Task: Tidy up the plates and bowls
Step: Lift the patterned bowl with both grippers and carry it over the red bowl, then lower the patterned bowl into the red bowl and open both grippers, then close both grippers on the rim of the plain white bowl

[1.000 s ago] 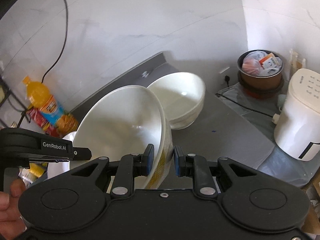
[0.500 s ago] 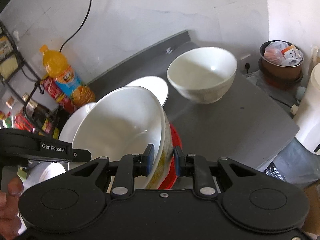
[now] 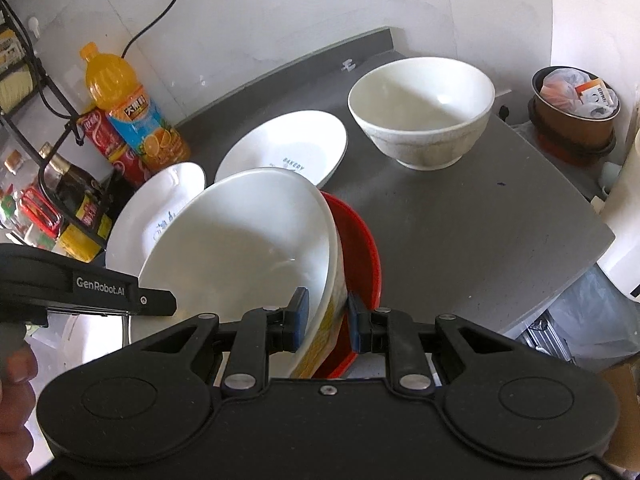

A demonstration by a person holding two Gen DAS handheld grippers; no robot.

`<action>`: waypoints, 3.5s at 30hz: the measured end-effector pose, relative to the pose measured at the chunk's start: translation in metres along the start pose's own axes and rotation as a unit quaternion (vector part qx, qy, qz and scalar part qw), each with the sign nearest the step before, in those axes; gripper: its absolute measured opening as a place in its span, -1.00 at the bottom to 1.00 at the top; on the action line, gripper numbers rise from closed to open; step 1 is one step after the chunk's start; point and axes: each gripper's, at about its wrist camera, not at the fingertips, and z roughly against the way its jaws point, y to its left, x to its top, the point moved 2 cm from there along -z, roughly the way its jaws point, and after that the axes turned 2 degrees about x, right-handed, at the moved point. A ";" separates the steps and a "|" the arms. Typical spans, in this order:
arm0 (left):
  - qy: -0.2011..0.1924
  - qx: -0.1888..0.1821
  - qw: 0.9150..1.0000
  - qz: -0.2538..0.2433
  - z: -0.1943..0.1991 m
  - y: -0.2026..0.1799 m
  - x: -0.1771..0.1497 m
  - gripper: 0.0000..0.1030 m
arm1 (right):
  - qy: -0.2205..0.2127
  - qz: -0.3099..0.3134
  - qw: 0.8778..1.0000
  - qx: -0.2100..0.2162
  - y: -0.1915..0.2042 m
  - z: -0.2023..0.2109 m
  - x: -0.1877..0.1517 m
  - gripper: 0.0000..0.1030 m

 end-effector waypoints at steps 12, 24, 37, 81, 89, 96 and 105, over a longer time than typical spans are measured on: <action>0.004 0.000 1.000 0.009 -0.014 0.003 -0.002 -0.83 | 0.005 0.035 0.999 -0.010 0.002 -0.011 -0.002 -0.57; -0.001 0.005 1.000 0.012 -0.008 0.003 0.001 -0.74 | 0.016 0.009 0.999 0.029 -0.012 -0.005 0.009 -0.45; 0.003 0.003 1.000 0.017 -0.006 -0.004 0.015 -0.58 | -0.001 -0.012 0.999 0.048 -0.032 0.020 0.023 -0.27; -0.059 -0.027 0.998 -0.026 -0.044 -0.123 0.136 0.14 | -0.066 -0.152 0.986 -0.031 -0.135 -0.047 0.119 -0.06; -0.054 -0.010 0.998 -0.044 -0.075 -0.136 0.142 0.14 | -0.047 -0.170 0.983 -0.059 -0.144 -0.075 0.121 -0.06; -0.062 0.003 0.996 -0.066 -0.091 -0.145 0.144 0.13 | -0.018 -0.186 0.981 -0.049 -0.143 -0.095 0.114 -0.26; -0.039 -0.043 0.996 -0.063 -0.099 -0.151 0.147 -0.83 | -0.005 -0.212 0.977 -0.023 -0.140 -0.095 0.108 -0.52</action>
